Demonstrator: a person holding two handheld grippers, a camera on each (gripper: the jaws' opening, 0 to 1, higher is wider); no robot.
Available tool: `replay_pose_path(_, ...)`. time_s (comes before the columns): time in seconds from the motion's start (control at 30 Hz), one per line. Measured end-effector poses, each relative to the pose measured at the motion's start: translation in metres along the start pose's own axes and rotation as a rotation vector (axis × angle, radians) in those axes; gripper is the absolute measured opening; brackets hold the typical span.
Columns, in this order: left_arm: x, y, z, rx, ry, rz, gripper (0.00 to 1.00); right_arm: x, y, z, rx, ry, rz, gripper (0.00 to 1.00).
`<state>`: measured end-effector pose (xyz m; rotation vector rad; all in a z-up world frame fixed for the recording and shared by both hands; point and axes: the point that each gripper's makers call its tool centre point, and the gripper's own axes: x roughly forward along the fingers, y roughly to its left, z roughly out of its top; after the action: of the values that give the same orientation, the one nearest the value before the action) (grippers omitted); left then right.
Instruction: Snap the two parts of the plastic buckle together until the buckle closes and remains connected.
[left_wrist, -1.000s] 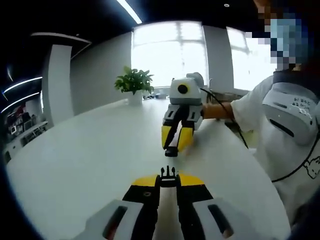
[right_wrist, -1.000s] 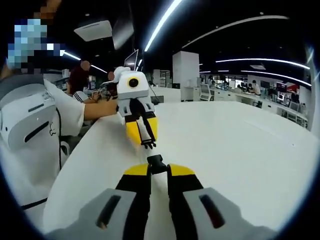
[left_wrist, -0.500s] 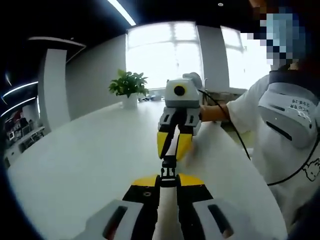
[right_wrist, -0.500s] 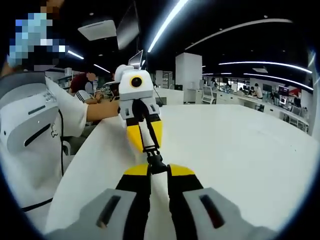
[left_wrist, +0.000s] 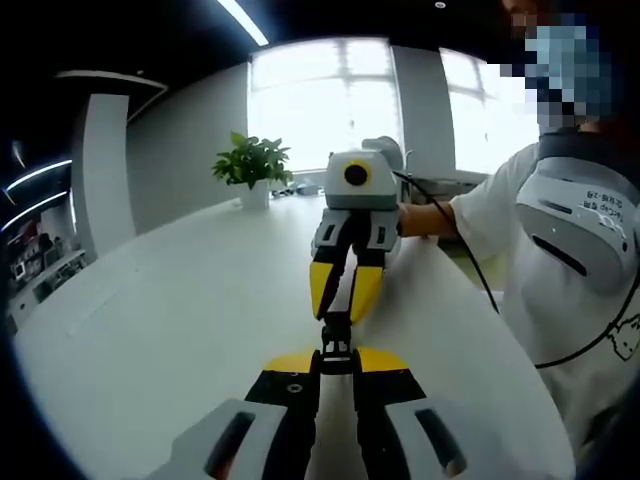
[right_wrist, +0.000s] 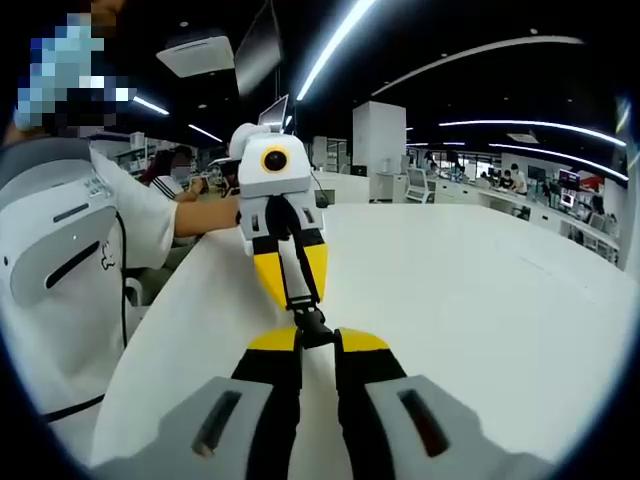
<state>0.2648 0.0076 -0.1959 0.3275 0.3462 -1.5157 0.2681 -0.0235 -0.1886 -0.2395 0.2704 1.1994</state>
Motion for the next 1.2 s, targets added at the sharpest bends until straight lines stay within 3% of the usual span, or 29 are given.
replay_pose_path(0.27, 0.008, -0.002, -0.016, 0.003, 0.065, -0.008, 0.11, 0.005, 0.004, -0.014, 0.016, 0.055, 0.008, 0.12)
replay_pose_path(0.5, 0.01, -0.004, -0.014, -0.015, 0.055, -0.024, 0.11, 0.008, 0.008, -0.016, 0.037, 0.05, 0.025, 0.11)
replay_pose_path(0.53, 0.009, -0.004, -0.014, -0.012, 0.057, -0.024, 0.11, 0.008, 0.008, -0.02, 0.022, 0.078, 0.023, 0.11)
replay_pose_path(0.57, 0.009, -0.003, -0.014, 0.001, 0.061, -0.015, 0.11, 0.01, 0.007, -0.017, 0.012, 0.054, 0.014, 0.11)
replay_pose_path(0.93, 0.008, -0.003, -0.013, -0.013, 0.063, -0.017, 0.11, 0.011, 0.007, -0.02, 0.034, 0.068, -0.007, 0.11)
replay_pose_path(1.2, 0.009, -0.006, -0.013, 0.005, 0.071, -0.035, 0.09, 0.011, 0.012, -0.019, -0.005, 0.11, -0.007, 0.1)
